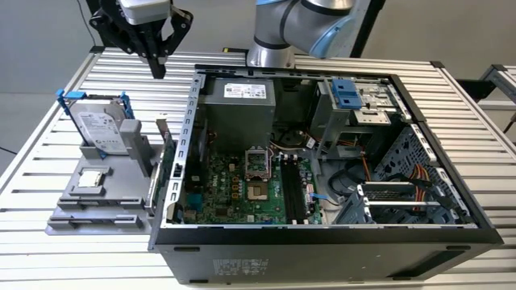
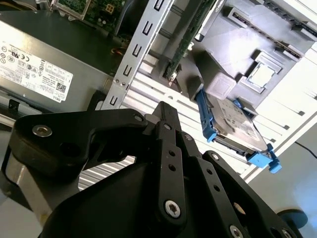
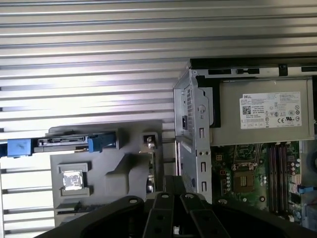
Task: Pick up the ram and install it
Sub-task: 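Reach for the ram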
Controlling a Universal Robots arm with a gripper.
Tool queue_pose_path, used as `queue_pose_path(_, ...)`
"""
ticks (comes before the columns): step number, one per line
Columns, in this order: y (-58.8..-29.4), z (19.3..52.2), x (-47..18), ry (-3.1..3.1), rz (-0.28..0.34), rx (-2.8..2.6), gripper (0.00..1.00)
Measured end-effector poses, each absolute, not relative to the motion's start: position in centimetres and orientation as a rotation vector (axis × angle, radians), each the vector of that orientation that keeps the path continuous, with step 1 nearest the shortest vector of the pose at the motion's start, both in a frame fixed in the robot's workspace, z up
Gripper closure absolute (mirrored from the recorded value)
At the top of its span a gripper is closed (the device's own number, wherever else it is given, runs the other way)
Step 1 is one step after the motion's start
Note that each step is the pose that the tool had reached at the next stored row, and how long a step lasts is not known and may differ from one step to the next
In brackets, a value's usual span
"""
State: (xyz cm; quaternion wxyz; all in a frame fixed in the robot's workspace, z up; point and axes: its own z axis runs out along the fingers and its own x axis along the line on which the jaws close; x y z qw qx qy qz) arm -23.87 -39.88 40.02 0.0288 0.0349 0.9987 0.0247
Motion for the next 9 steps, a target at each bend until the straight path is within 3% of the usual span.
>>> queue_pose_path(9, -39.9, 40.1, -25.2, 3.078, 0.076, 0.108, 1.00)
